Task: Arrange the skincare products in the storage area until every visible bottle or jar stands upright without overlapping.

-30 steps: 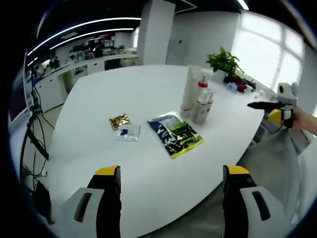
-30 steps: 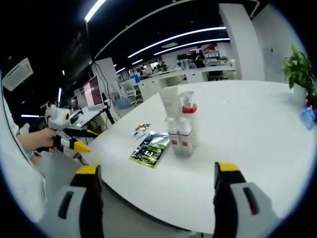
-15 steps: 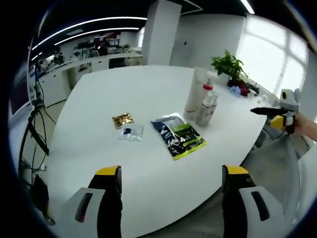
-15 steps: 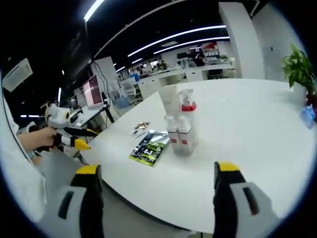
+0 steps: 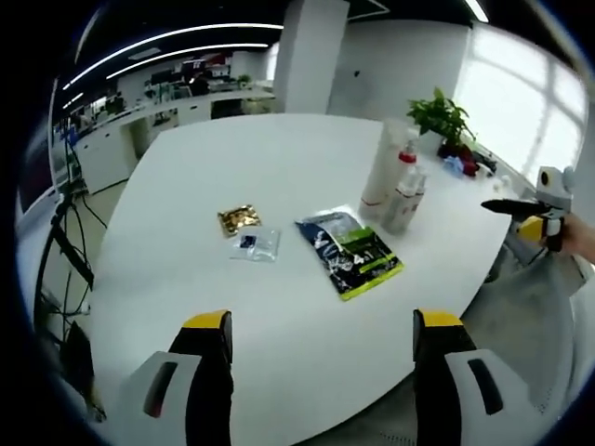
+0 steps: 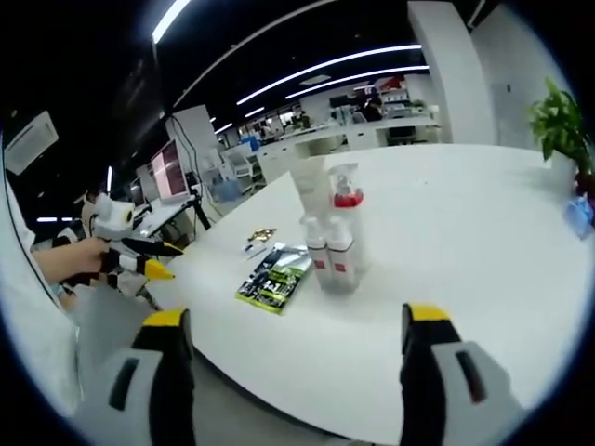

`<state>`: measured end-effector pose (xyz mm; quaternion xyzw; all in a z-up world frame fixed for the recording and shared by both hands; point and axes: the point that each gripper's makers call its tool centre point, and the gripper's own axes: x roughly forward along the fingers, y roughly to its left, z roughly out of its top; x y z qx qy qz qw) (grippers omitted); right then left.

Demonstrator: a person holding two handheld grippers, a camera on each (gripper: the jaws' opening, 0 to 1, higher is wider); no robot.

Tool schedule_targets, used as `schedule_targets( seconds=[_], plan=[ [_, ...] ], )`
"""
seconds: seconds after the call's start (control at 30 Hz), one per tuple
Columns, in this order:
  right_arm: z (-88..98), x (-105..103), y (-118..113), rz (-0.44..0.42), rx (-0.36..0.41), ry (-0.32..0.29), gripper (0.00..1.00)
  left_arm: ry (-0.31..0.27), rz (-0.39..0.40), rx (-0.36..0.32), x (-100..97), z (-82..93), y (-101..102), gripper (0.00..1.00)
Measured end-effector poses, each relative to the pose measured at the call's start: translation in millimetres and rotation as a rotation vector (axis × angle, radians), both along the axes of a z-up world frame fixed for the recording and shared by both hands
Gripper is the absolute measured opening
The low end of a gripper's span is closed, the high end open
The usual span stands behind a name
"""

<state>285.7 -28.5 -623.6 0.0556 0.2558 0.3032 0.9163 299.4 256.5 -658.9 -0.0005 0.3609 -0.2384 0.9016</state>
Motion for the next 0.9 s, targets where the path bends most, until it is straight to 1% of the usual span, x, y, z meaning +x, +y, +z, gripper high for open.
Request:
schedule_targets(
  seconds=[0.27,0.4,0.7,0.8,0.9],
  plan=[
    [-5.5,9,0,-0.006,-0.005,0.01,0.94,0.03,-0.024,0.056,25.0,-13.3,0,0.78],
    [-11.1,10,1,-0.011,-0.004,0.024,0.94,0.043,-0.027,0.068,36.6,-19.8,-2,0.79],
    [-18.9,11,2,-0.025,-0.001,0.047,0.93,0.077,-0.038,0.135,60.7,-38.4,-4,0.79],
    [-20.8,11,1,-0.028,-0.005,0.053,0.93,0.072,-0.038,0.175,73.7,-44.6,-2,0.77],
    [-20.9,11,0,-0.036,-0.006,0.056,0.93,0.083,-0.032,0.192,85.4,-51.1,0,0.77]
  ],
)
